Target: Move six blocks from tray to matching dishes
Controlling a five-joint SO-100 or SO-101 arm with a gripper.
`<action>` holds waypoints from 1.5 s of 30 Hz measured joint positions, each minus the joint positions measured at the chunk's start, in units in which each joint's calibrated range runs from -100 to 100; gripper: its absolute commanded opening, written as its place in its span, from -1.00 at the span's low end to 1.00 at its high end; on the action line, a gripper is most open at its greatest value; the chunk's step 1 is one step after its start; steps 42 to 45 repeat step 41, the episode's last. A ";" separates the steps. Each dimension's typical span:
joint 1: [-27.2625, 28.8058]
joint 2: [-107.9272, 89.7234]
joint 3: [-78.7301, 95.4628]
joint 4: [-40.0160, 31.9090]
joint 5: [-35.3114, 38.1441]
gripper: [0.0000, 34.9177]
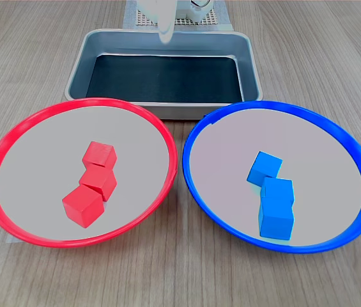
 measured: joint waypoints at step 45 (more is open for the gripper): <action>0.35 -21.57 5.72 24.96 -1.42 -0.98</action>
